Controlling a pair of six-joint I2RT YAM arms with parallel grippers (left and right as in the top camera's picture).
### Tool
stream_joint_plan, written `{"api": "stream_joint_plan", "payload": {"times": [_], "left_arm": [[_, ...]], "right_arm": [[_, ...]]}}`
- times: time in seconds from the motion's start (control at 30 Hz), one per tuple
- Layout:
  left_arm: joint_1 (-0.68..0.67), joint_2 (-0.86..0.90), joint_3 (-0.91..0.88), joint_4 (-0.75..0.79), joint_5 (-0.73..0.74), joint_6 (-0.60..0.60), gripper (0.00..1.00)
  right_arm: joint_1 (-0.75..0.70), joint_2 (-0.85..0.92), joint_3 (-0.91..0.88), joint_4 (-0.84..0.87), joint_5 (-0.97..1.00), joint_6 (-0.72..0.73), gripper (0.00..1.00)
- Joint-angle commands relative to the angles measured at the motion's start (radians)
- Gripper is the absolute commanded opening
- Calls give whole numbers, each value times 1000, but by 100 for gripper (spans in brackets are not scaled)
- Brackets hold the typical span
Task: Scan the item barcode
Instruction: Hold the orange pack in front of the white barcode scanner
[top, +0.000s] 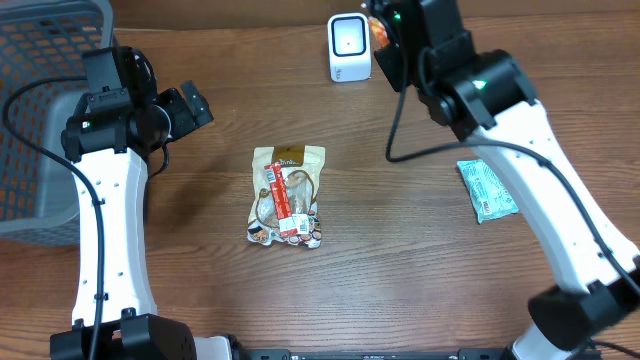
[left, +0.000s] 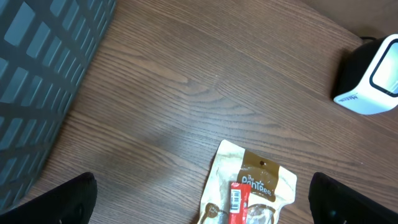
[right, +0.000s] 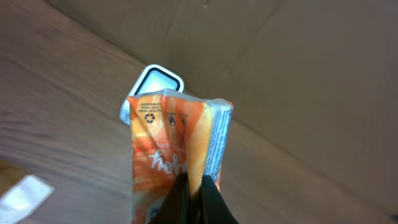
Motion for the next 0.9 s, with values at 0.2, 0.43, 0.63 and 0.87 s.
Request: {"api": "stream_joint_plan", "payload": {"times": [0.2, 0.43, 0.63, 0.87], "left_arm": [[4, -23, 12, 2, -4, 15, 100], [4, -23, 12, 2, -4, 15, 100], [4, -23, 12, 2, -4, 15, 100], [4, -23, 12, 2, -4, 15, 100]], "right_arm": [[-3, 204, 13, 256, 39, -256, 4], [-1, 361, 13, 499, 99, -365, 4], [5, 468, 13, 660, 160, -475, 4], [26, 565, 13, 880, 268, -679, 4]]}}
